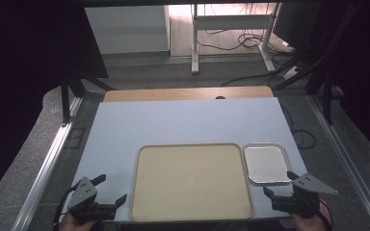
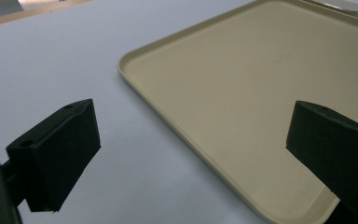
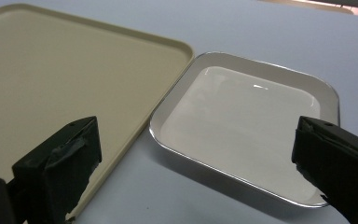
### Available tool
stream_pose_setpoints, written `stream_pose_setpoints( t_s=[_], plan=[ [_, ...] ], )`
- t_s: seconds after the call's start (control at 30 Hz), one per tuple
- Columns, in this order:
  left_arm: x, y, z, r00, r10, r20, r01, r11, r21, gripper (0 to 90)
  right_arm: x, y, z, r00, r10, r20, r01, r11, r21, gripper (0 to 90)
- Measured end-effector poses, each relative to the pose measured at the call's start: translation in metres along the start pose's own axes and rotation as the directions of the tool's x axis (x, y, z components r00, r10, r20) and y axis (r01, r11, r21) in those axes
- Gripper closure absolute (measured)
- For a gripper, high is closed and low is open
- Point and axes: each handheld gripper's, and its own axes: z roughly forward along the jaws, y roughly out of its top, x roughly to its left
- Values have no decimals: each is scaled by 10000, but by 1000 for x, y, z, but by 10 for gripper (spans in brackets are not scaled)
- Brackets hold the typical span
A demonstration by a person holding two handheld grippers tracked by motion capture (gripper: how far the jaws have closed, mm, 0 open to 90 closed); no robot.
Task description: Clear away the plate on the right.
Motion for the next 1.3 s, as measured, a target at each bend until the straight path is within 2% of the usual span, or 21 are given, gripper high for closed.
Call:
stream_pose_setpoints(
  t_s=[0.43,0.87,1.3],
  plan=[
    [0,0,0,10000,61,56,-61,10000,12,28,2,-1,4,9990,-444,71,441,9983,370,25],
    [0,0,0,10000,68,65,-68,10000,37,29,1,-1,7,9992,-392,17,391,9974,612,31],
    [-1,0,1,9999,101,34,-102,9999,62,30,-5,1,8,9997,-210,-77,214,9984,533,31]
  ],
)
